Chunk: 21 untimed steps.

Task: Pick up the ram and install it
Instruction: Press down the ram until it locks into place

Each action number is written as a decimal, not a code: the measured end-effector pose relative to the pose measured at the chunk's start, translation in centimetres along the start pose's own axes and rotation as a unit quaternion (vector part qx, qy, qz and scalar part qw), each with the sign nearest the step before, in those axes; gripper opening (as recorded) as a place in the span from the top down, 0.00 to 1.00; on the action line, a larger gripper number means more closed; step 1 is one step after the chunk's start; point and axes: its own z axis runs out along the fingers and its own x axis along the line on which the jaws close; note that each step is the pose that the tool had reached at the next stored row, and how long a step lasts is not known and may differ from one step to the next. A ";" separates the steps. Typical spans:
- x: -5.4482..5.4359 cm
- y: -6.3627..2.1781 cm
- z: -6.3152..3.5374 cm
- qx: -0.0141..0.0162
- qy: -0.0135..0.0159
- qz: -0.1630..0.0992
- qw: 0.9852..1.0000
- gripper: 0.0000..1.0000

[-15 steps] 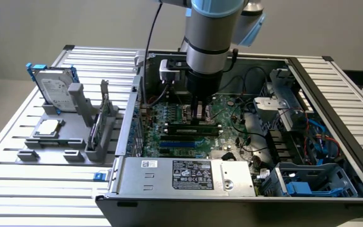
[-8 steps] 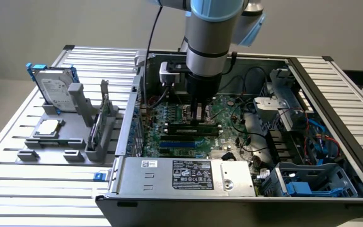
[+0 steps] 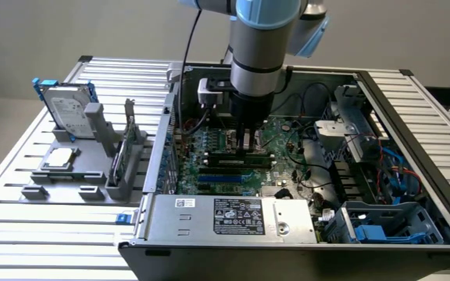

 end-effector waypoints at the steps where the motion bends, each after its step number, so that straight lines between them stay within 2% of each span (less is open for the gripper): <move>1: 0.0 0.00 0.06 0.000 0.000 0.000 1.000 0.89; 6: -0.1 0.00 0.37 0.000 0.002 -0.002 1.000 0.89; 13: -0.1 0.00 0.59 0.000 0.003 -0.003 1.000 0.89; 14: -0.1 -0.01 0.36 0.000 0.002 -0.003 1.000 0.89; 16: -0.1 0.02 -0.57 0.000 0.003 -0.003 1.000 0.89; 21: -0.1 0.05 -2.74 0.000 0.003 -0.004 1.000 0.89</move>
